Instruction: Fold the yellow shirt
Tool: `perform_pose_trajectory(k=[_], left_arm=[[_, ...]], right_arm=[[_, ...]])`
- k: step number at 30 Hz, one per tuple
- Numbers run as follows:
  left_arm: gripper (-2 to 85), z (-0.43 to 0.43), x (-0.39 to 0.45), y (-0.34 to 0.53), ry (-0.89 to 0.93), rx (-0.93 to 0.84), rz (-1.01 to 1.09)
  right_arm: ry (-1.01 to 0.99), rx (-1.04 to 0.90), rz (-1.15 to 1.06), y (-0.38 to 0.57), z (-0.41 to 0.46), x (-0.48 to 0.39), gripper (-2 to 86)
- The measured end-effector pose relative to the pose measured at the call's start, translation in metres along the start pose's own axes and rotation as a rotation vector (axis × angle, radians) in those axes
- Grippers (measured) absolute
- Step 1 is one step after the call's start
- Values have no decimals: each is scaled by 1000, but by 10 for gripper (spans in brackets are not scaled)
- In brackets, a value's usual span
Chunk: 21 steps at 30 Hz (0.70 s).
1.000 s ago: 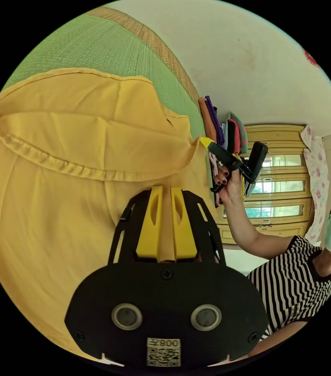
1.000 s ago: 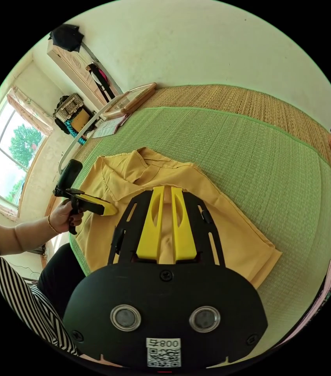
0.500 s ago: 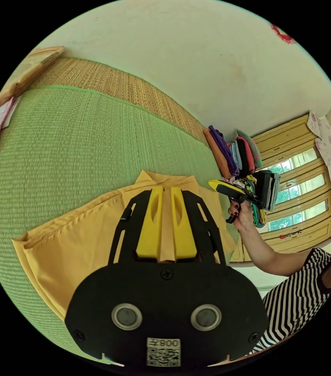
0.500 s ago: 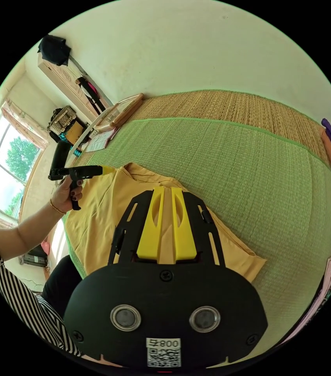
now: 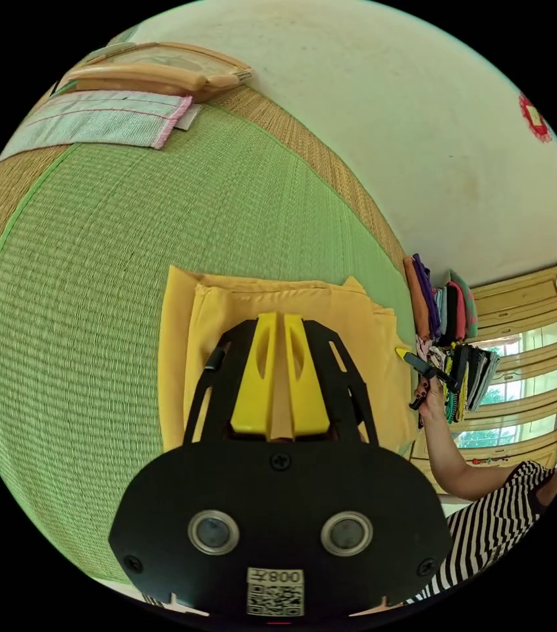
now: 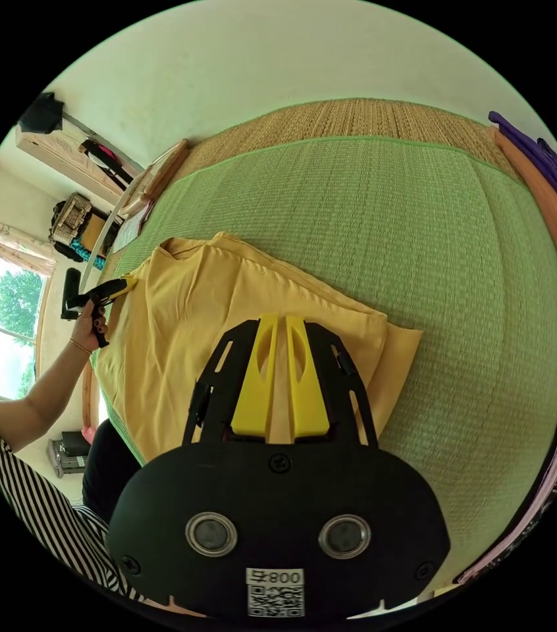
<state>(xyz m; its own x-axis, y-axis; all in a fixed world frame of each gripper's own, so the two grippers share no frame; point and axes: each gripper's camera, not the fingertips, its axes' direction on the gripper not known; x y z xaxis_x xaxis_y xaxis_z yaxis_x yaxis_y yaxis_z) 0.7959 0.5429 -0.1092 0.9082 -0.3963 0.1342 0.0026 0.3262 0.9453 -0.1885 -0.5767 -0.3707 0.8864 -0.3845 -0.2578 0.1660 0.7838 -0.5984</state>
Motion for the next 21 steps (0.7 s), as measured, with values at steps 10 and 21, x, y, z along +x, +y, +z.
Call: perform_pose_trajectory(k=[10,21], left_arm=[[57,-63,-20,60,37,81,5],[83,-116,-65,141,28,21,-128]], right_arm=[[-56,100,65,61,-33,26,57],[-155,4,251,209,-52,58,81]])
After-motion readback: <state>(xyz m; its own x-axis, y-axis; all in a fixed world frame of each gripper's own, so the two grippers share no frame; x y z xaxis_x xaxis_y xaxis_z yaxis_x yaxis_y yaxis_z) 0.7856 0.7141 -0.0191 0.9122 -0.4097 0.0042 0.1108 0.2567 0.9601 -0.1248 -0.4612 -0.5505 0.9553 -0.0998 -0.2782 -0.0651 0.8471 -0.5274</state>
